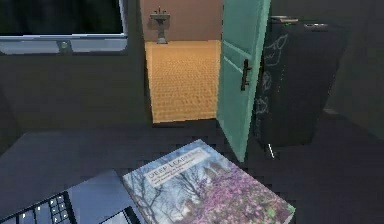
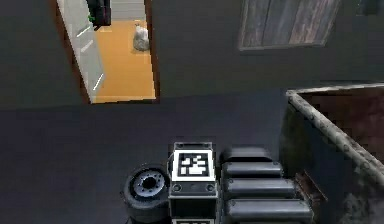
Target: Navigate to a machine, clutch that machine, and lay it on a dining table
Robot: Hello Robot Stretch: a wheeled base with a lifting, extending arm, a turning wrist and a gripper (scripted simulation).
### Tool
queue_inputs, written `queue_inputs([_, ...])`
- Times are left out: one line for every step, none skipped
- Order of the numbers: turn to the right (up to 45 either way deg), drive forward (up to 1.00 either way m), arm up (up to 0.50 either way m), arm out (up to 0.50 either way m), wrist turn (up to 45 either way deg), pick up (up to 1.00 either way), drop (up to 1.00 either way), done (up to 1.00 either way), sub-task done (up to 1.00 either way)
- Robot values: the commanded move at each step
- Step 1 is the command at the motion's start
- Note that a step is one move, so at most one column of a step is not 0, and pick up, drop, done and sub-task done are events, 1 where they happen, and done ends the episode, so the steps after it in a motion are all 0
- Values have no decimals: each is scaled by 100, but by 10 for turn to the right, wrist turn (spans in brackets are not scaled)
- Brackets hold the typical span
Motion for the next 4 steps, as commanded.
queue_inputs([-180, 0, 0, 0, 0, 0, 0, 0, 0])
queue_inputs([450, 0, 0, 0, 0, 0, 0, 0, 0])
queue_inputs([240, 0, 0, 0, 0, 0, 0, 0, 0])
queue_inputs([450, 0, 0, 0, 0, 0, 0, 0, 0])
